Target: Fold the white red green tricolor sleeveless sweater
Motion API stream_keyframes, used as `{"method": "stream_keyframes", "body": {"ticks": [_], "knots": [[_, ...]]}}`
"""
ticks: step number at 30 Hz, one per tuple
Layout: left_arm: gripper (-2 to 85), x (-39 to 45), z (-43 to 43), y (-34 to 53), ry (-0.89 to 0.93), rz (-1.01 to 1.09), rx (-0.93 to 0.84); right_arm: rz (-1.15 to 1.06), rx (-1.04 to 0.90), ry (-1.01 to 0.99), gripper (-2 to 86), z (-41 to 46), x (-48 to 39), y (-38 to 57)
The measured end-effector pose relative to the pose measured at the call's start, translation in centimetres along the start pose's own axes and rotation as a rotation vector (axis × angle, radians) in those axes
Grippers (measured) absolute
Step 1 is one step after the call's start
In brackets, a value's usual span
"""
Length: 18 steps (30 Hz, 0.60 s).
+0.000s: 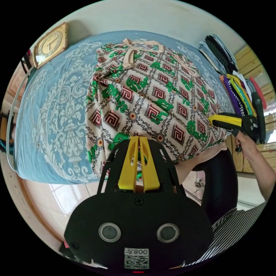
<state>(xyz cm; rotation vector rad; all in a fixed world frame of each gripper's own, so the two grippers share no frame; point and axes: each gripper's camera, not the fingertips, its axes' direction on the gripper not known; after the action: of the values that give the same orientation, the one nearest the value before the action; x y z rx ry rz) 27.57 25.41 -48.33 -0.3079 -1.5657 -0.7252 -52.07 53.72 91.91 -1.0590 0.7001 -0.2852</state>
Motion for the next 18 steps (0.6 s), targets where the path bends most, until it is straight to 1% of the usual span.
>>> {"method": "stream_keyframes", "body": {"ticks": [3, 5, 7, 10, 14, 18], "knots": [[0.2, -1.7, 0.0, 0.2, 0.079, -0.05, -0.056, 0.075, -0.022, -0.131, 0.1, 0.5, 2.7, 2.3], [0.2, -3.1, -1.0, 1.3, 0.139, -0.08, -0.005, 0.109, -0.047, -0.22, 0.1, 0.7, 4.7, 4.6], [0.4, -5.7, -2.4, 3.5, 0.191, -0.135, 0.068, 0.122, -0.003, -0.229, 0.1, 0.4, 6.1, 7.3], [0.9, -9.6, -3.0, 7.3, 0.239, -0.229, 0.117, 0.179, 0.053, -0.244, 0.2, 0.2, 9.0, 12.8], [2.9, -14.3, -1.3, 12.5, 0.341, -0.384, 0.13, 0.342, 0.113, -0.327, 0.6, 1.3, 13.9, 21.4], [6.6, -17.2, 2.7, 16.7, 0.508, -0.505, 0.09, 0.463, 0.123, -0.393, 1.9, 3.4, 17.0, 27.9]]}}
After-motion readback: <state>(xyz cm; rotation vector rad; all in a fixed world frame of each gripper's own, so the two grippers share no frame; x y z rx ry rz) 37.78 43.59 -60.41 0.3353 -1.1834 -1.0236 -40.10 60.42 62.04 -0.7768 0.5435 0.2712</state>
